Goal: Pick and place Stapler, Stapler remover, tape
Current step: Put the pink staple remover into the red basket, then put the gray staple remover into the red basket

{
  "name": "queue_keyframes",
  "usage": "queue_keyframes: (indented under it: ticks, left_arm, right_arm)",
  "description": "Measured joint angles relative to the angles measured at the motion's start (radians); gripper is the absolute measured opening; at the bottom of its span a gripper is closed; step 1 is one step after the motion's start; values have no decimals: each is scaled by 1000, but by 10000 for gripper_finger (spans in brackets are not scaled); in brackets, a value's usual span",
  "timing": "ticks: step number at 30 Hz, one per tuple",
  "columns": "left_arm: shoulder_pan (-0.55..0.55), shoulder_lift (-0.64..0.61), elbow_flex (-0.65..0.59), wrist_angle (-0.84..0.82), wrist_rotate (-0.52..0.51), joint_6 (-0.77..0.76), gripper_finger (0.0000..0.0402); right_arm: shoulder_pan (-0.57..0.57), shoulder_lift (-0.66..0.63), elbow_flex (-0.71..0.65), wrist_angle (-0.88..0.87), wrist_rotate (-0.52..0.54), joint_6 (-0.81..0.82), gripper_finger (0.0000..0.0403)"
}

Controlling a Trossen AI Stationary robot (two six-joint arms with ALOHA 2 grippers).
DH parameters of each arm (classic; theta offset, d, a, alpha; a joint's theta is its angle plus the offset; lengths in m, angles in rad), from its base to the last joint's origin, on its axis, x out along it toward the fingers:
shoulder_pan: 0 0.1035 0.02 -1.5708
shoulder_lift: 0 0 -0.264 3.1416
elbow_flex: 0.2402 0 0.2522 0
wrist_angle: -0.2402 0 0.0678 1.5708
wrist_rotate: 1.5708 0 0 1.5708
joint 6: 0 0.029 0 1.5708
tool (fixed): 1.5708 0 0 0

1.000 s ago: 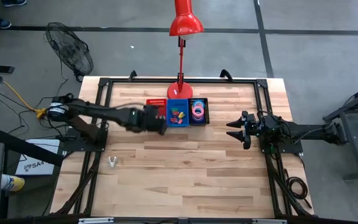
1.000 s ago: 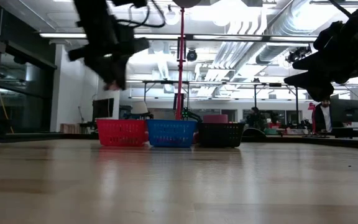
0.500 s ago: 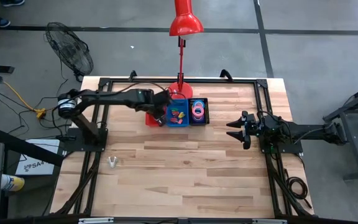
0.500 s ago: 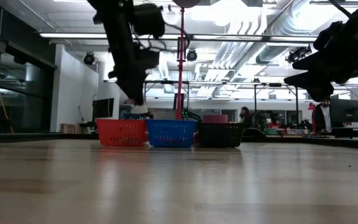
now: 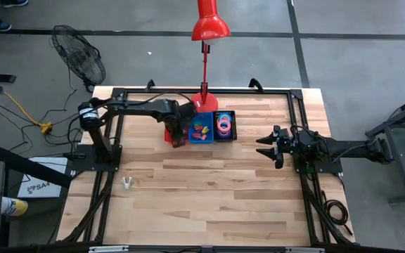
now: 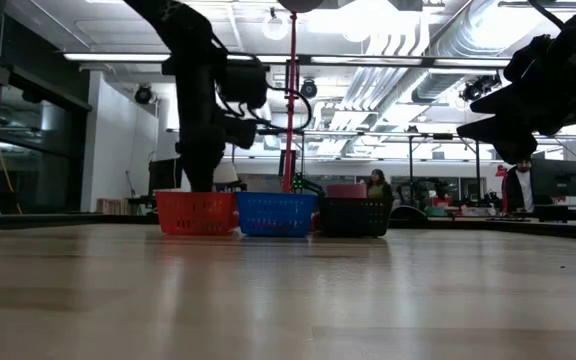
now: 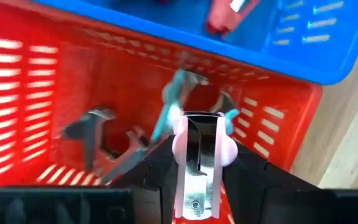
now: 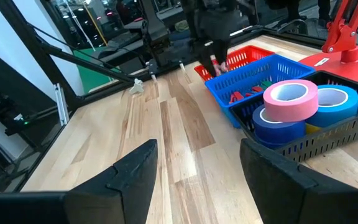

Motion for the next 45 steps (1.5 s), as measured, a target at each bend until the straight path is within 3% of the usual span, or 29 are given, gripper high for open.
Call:
queue_keyframes:
  ticks: [15, 24, 38, 45]
  left_arm:
    - [17, 36, 0, -52, -38, 185, 103]
    - [14, 37, 0, -43, -26, 187, 111]
    - [14, 31, 6, -40, -21, 148, 215]
    - [14, 7, 81, -108, -26, 66, 232]
  right_arm:
    - [0, 0, 0, 0, 0, 0, 220]
    - [0, 0, 0, 0, 0, 0, 220]
    - [0, 0, 0, 0, 0, 0, 220]
    - [0, 0, 0, 0, 0, 0, 220]
